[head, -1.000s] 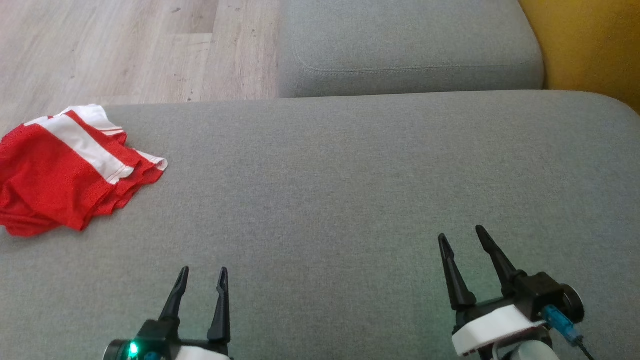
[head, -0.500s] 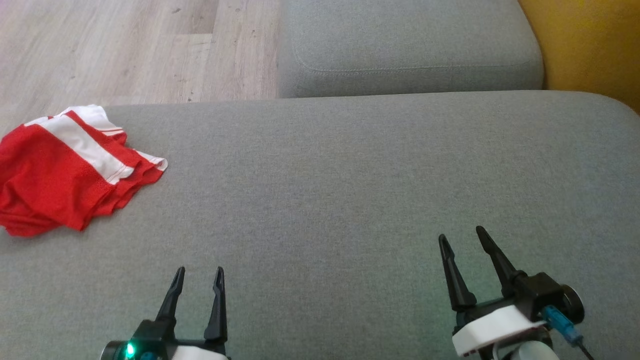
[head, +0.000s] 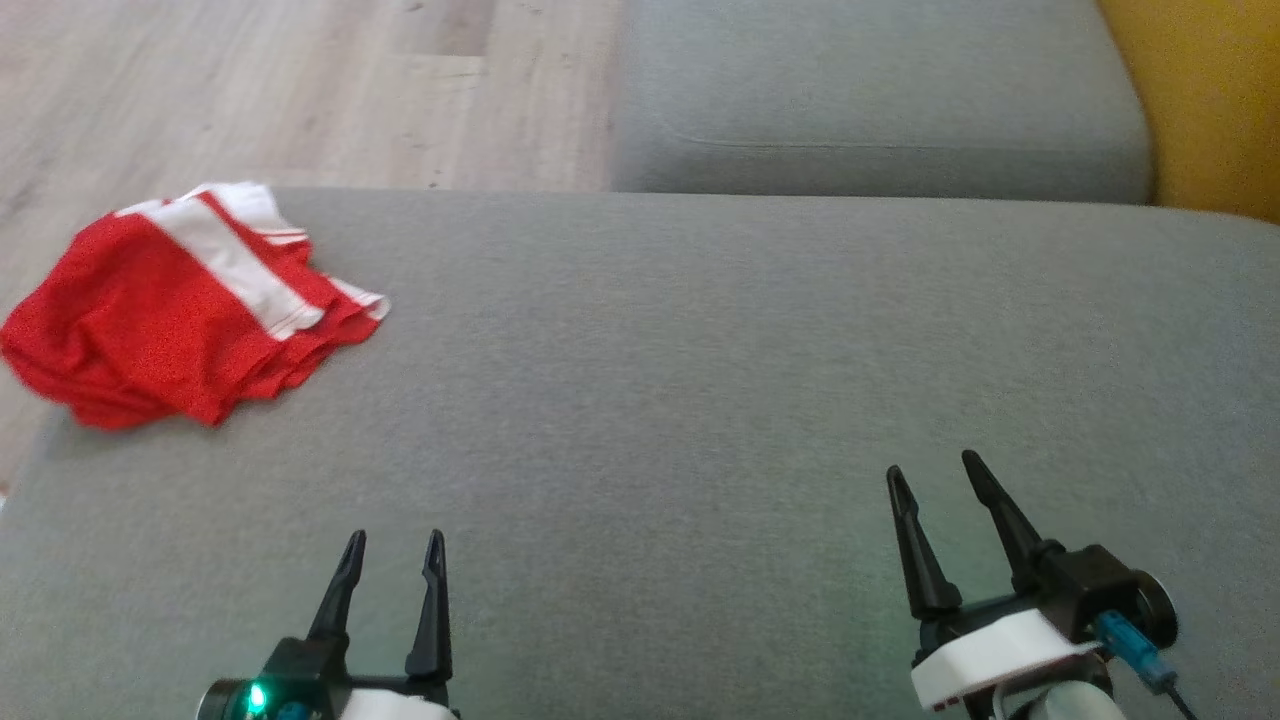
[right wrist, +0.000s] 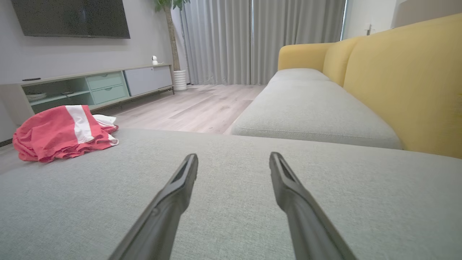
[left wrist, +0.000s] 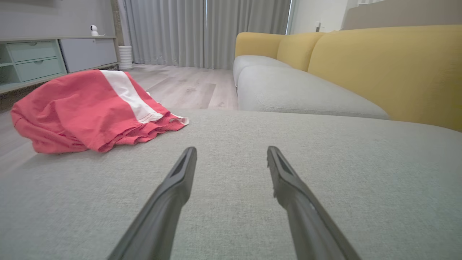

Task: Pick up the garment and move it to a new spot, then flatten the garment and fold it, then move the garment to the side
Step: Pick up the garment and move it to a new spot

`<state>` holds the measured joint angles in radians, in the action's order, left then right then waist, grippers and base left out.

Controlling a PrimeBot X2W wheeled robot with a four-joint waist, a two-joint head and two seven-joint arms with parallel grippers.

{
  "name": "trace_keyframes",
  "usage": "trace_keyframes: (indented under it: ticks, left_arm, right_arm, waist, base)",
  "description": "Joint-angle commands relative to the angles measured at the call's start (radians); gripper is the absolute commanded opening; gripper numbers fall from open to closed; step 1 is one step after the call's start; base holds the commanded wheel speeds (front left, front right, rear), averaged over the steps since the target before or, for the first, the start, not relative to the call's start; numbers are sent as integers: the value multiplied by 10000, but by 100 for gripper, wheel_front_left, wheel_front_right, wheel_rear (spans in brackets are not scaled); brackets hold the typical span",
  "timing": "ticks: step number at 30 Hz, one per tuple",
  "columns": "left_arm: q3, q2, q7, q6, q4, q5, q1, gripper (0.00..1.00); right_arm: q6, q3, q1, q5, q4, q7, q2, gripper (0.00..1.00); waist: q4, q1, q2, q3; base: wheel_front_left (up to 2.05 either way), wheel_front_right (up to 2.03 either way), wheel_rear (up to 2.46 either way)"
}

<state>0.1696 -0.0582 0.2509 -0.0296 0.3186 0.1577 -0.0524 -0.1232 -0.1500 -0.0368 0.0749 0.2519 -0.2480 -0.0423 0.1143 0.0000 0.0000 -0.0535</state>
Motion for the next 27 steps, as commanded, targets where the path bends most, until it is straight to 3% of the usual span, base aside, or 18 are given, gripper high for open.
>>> trace_keyframes:
  ticks: [1,16,27]
  left_arm:
    - [-332,-79,109,40,-334,-64,355,100]
    - [-560,-244,109,132,-497,6,377,100]
    - [-627,-274,109,185,-553,80,311,100]
  right_arm:
    - [-75,-173,167,52,-389,-138,-79,100]
    - [-75,-222,207,225,-415,-138,-79,100]
    - [-75,-314,301,261,-381,-138,-79,100]
  waist:
    - [385,0,0,-17]
    - [2632,0,0,-60]
    - [2909,0,0,9]
  base:
    - [0,0,0]
    - [0,0,0]
    - [0,0,0]
